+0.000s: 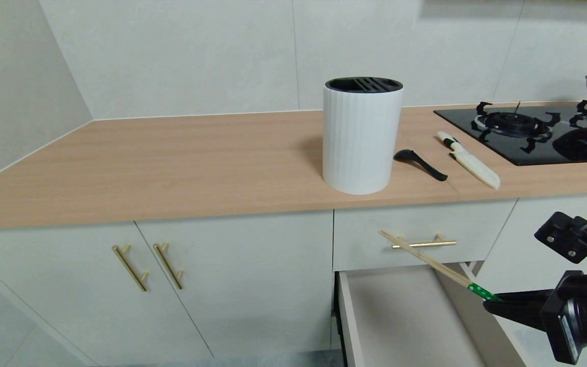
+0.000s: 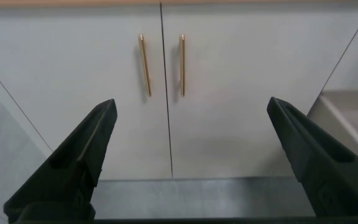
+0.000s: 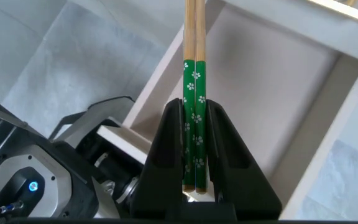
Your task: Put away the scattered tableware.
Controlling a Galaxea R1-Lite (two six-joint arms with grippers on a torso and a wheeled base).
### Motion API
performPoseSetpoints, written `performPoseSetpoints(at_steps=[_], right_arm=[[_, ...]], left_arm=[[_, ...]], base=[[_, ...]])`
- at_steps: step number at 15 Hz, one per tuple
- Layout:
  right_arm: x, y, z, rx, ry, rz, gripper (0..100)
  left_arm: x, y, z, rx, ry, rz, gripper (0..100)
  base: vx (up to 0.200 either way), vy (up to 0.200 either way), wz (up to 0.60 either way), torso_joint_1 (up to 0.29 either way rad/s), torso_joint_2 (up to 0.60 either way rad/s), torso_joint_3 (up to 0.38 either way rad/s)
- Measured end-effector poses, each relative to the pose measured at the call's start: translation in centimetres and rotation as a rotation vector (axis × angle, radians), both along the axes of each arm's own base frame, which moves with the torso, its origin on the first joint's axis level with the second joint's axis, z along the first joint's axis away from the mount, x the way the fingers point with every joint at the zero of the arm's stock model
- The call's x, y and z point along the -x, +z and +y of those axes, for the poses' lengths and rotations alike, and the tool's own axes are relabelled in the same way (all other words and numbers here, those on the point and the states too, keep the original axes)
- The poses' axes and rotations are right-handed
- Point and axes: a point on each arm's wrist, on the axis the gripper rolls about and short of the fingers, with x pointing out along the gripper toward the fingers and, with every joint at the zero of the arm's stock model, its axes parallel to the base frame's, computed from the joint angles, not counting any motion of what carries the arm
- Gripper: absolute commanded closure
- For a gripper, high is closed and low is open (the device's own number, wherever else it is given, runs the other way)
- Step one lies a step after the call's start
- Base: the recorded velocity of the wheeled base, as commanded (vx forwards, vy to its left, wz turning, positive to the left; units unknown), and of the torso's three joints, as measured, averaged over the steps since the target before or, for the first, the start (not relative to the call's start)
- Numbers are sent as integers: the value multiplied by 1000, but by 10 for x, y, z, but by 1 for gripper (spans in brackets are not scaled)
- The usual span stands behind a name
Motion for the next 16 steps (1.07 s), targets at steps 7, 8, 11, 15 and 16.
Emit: performPoseSetpoints(at_steps=[7, 8, 11, 15, 16], right_arm=[[-4, -8, 2, 15, 5, 35, 100], [-5, -9, 3, 18, 4, 41, 100], [-8, -12, 4, 25, 3, 58, 100], [-11, -16, 5, 34, 3, 77, 100], [-12, -17, 5, 35, 3, 80, 100]], left_arm=[[0, 0, 0, 0, 0, 0, 0], [0, 0, 0, 0, 0, 0, 0], [0, 0, 0, 0, 0, 0, 0], [0, 0, 0, 1, 0, 1, 0], [0, 0, 0, 0, 0, 1, 0]], base=[[0, 0, 0, -172, 471, 297], [0, 0, 0, -149, 452, 310], [0, 0, 0, -126, 448, 318], [0, 0, 0, -33, 127, 100], [0, 0, 0, 0, 0, 0]])
